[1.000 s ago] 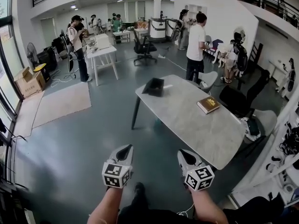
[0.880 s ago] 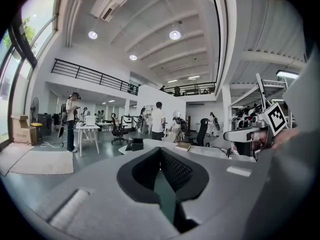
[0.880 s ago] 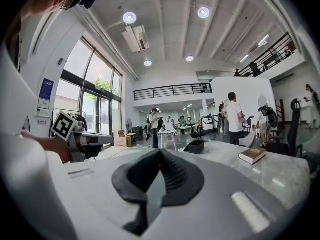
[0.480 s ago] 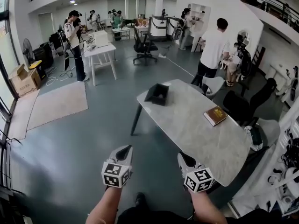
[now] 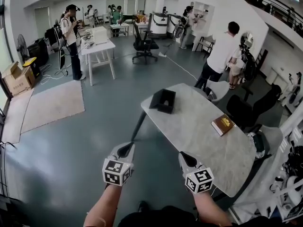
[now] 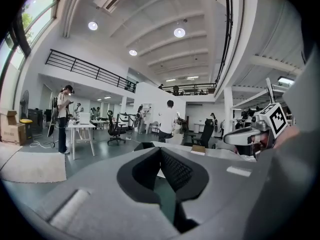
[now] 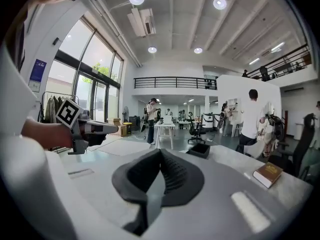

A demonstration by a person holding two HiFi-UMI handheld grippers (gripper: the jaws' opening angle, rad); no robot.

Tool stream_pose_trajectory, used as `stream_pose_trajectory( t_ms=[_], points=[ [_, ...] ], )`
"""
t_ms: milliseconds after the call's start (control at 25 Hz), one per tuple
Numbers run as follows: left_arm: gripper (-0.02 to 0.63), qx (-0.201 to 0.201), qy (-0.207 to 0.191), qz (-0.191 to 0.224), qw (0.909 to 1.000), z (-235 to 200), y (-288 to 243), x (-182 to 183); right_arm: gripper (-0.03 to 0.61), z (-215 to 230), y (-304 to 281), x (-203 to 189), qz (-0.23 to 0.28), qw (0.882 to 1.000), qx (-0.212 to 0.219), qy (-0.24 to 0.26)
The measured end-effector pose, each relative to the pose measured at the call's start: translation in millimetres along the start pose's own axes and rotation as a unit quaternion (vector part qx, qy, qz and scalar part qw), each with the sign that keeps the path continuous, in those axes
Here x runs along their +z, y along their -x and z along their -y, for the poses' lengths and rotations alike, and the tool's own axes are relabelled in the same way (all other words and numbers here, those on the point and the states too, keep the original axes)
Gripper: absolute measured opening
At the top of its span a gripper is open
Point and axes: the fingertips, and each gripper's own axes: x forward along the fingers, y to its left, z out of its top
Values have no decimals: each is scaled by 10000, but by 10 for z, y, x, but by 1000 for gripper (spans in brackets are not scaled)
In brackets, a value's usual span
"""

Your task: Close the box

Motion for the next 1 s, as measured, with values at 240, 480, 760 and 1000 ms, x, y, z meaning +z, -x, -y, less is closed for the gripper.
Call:
stream_pose_trajectory(
  t_ms=[240, 480, 760, 1000],
  points=[
    [9, 98, 115, 10, 9999, -395, -244, -10, 2, 104, -442, 92, -69, 9999, 68, 114],
    [11, 154, 113, -66, 9998, -622, -466, -34, 2, 206, -893, 132, -61, 9993, 237, 297],
    [9, 370, 165, -249, 9989, -960, -1128, -88, 2, 620, -1563, 116, 21, 9985, 536, 105],
    [11, 586, 86, -341, 9977, -1259, -1913, 73, 2, 1234, -2263, 176, 137, 9973, 716, -90]
  ],
)
